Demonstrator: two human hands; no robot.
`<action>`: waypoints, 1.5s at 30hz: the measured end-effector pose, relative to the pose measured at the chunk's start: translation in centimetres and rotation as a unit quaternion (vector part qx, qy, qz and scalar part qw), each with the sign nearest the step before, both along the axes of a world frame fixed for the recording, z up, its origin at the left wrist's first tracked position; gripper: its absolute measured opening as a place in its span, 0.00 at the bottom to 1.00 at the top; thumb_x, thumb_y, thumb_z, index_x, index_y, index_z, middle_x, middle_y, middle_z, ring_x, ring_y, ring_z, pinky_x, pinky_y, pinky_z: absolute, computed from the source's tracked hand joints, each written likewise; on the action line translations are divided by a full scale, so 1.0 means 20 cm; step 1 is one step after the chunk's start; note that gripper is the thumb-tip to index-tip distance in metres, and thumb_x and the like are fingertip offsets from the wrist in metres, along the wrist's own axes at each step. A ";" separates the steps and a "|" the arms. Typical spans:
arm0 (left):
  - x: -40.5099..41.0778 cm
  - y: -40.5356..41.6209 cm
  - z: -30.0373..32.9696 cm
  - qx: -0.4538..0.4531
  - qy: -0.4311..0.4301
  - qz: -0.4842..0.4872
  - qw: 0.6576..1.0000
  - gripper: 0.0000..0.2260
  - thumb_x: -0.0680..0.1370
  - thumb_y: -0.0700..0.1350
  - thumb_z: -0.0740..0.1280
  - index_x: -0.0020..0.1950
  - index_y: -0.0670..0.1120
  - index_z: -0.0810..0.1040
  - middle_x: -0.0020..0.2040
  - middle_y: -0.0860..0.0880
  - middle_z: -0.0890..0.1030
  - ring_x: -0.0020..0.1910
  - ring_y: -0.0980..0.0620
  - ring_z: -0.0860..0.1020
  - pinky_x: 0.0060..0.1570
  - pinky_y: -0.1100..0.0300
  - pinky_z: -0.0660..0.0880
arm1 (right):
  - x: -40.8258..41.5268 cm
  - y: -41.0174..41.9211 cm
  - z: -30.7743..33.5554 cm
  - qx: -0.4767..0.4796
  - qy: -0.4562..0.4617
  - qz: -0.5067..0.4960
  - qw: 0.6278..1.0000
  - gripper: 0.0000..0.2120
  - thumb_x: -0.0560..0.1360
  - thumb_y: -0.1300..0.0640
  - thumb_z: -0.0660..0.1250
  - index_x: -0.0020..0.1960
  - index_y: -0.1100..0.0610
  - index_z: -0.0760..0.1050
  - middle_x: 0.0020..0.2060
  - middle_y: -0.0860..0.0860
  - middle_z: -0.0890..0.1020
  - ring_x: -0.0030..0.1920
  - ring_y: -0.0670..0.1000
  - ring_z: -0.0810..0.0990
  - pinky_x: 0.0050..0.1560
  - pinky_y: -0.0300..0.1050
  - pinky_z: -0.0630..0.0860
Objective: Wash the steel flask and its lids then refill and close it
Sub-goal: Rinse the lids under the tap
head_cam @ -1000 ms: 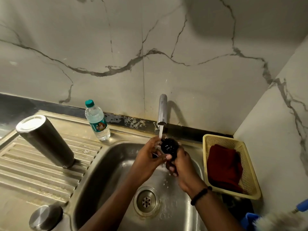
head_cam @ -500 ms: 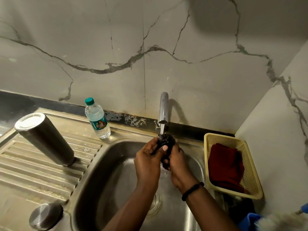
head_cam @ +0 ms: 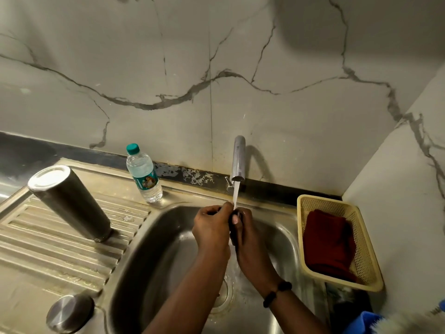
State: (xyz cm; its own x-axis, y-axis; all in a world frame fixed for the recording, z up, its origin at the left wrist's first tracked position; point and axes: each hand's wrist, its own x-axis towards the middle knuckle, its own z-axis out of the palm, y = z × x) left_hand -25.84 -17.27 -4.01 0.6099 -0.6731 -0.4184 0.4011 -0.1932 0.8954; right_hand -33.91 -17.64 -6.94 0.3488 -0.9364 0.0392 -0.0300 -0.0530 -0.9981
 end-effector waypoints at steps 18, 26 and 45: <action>0.27 0.06 -0.01 -0.167 -0.384 -0.317 0.851 0.09 0.76 0.44 0.73 0.55 0.48 0.83 0.51 0.54 0.82 0.53 0.57 0.81 0.53 0.63 0.78 | -0.15 -0.10 0.10 0.281 -0.038 0.058 0.957 0.22 0.82 0.41 0.51 0.51 0.51 0.80 0.27 0.47 0.68 0.24 0.45 0.62 0.24 0.39 0.56; 0.32 -0.01 0.03 -0.177 -0.558 -0.343 0.735 0.03 0.80 0.43 0.68 0.48 0.47 0.81 0.42 0.58 0.77 0.42 0.58 0.78 0.43 0.68 0.74 | -0.15 -0.13 0.09 0.300 -0.015 0.064 0.952 0.24 0.83 0.41 0.49 0.60 0.55 0.77 0.26 0.47 0.67 0.23 0.44 0.61 0.22 0.38 0.55; 0.18 -0.07 -0.07 -0.150 -0.441 -0.248 0.850 0.12 0.84 0.46 0.61 0.46 0.42 0.79 0.45 0.49 0.77 0.43 0.56 0.76 0.43 0.64 0.74 | -0.09 -0.12 0.08 0.304 -0.047 0.017 0.952 0.22 0.82 0.41 0.51 0.45 0.53 0.76 0.25 0.48 0.67 0.21 0.45 0.61 0.22 0.37 0.56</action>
State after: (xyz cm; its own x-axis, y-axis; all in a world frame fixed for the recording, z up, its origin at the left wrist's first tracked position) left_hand -22.24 -18.68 -5.45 0.2084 -0.9342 0.2895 -0.5149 0.1468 0.8446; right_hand -35.68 -20.06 -5.37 0.4015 -0.7842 -0.4731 0.0512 0.5349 -0.8433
